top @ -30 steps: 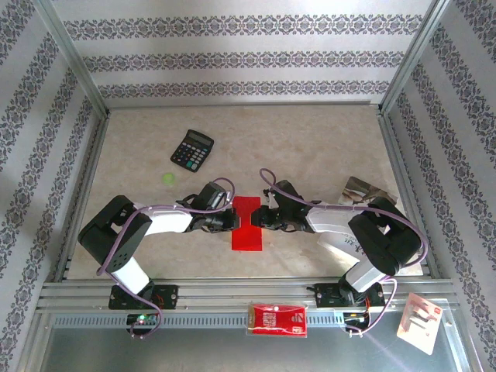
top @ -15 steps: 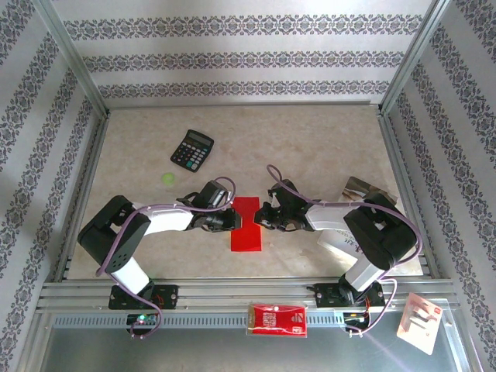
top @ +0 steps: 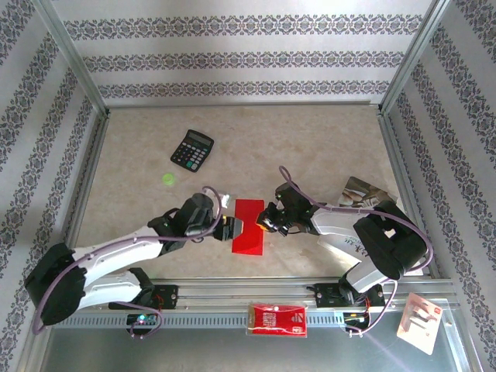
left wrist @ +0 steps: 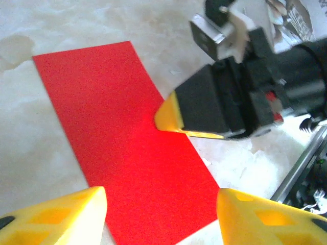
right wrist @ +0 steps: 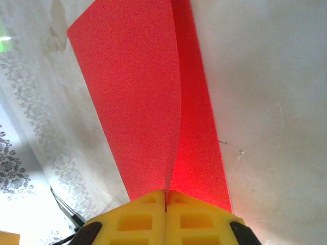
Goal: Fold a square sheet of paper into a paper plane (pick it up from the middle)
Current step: Fold the triangle a second time at the center of the table.
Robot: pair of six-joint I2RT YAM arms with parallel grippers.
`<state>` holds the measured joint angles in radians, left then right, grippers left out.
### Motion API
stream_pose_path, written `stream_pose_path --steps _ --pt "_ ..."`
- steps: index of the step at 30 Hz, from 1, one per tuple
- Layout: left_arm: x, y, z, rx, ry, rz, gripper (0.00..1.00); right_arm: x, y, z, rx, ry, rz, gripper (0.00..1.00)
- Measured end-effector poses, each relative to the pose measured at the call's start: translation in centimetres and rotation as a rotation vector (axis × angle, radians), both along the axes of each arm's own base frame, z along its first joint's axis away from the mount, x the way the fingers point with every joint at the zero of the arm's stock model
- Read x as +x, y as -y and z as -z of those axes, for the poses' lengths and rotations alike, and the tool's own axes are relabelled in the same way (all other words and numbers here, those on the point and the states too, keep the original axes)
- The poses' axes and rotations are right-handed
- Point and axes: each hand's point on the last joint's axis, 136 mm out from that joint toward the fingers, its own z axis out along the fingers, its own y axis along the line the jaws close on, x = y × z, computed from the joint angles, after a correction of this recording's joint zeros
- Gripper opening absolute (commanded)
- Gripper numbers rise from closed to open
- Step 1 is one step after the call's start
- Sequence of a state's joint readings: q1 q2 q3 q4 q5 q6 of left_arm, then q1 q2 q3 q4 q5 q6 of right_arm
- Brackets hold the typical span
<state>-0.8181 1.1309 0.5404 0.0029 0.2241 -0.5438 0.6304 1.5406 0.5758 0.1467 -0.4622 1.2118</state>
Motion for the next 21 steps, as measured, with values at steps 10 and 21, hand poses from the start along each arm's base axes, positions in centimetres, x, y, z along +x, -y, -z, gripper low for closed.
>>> stream_pose_path --steps 10,21 --pt "-4.8 3.3 2.4 0.27 0.264 0.243 0.72 -0.3 0.0 0.0 0.023 -0.069 0.039 0.0" --pt "-4.0 5.3 5.9 0.487 0.341 0.335 0.58 -0.6 -0.1 0.7 0.023 -0.11 0.047 0.0"
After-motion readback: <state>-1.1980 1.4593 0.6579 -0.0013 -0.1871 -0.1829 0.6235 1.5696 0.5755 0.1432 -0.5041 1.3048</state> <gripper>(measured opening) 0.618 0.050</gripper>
